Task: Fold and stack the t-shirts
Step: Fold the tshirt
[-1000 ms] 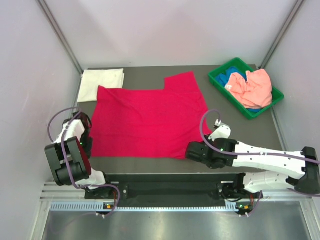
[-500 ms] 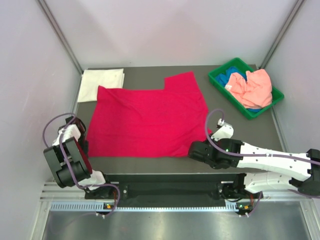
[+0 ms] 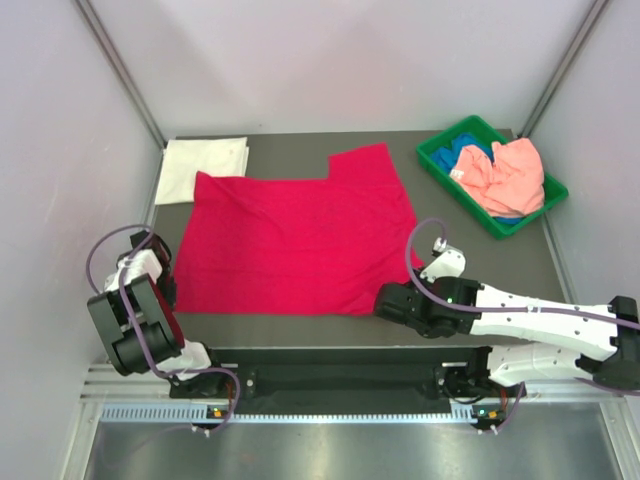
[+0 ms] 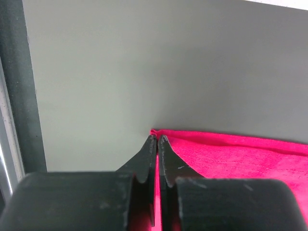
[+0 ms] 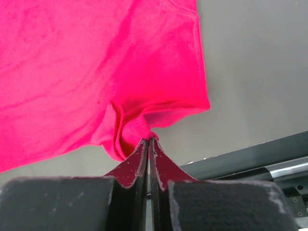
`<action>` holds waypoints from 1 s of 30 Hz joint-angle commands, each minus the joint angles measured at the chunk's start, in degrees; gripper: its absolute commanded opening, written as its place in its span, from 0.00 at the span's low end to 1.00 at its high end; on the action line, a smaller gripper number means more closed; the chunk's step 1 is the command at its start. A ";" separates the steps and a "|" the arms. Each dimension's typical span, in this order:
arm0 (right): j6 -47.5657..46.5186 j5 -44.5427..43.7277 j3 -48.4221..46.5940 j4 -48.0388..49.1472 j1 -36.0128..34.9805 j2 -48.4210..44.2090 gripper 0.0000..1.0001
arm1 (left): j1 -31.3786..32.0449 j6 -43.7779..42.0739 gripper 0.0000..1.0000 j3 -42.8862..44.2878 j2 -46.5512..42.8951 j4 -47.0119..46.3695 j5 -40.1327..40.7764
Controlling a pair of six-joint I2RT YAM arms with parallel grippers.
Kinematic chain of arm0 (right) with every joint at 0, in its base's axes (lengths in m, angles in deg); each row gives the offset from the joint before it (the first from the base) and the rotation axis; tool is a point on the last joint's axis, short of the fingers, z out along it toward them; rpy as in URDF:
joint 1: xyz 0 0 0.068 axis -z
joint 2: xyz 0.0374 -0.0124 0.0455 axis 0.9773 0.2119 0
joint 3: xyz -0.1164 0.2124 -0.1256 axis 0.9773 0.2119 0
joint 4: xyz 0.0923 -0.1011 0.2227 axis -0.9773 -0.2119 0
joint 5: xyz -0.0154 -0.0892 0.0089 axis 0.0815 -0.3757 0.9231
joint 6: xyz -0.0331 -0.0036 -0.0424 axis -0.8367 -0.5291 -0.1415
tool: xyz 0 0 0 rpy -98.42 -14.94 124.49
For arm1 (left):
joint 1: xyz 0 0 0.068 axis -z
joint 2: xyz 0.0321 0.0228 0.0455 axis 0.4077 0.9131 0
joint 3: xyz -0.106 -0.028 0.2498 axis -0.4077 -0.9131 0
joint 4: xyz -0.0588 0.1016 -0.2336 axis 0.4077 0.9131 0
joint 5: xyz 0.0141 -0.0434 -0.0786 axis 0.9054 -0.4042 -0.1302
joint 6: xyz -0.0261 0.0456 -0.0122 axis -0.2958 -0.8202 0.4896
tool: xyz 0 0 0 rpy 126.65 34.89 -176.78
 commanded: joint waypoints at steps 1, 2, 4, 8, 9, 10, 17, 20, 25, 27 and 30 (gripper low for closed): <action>1.85 -3.13 -2.72 -2.65 0.19 -0.58 0.00 | -0.44 0.49 0.00 -2.66 0.28 -1.24 -0.88; 2.46 -4.09 -3.50 -3.62 0.19 -0.49 0.00 | -0.27 0.75 0.00 -2.57 -1.21 -0.37 -0.61; 3.34 -5.15 -4.65 -7.03 0.19 0.03 0.00 | -0.27 1.11 0.00 -2.05 -4.54 0.78 -0.09; 6.42 -8.22 -8.16 -14.51 0.19 1.27 0.00 | -0.36 2.42 0.00 -0.38 -12.37 5.61 3.16; 6.42 -8.49 -8.69 -15.66 0.19 1.36 0.00 | -0.27 2.77 0.00 -0.03 -14.04 7.53 4.21; 5.38 -8.84 -8.96 -15.75 0.19 1.10 0.00 | -0.27 2.52 0.00 0.85 -17.36 8.08 4.31; -14.18 -8.59 -8.18 -4.09 0.10 -3.65 0.00 | -0.27 -0.39 0.00 2.79 -27.06 9.48 3.79; -16.34 -6.83 -6.16 -1.43 0.10 -5.67 0.00 | -0.27 -0.21 0.00 3.40 -26.54 10.62 4.13; -15.54 -9.97 -3.86 -5.11 1.33 -4.36 0.00 | -0.27 -0.47 0.00 3.75 -22.68 10.90 4.22; -19.31 -13.58 -5.88 -5.38 3.78 -3.22 0.00 | -0.27 -0.30 0.00 4.19 -21.88 9.49 3.70; -30.89 -16.75 -9.48 -1.01 10.02 -2.07 0.00 | -0.27 0.14 0.00 6.21 -19.86 7.82 3.35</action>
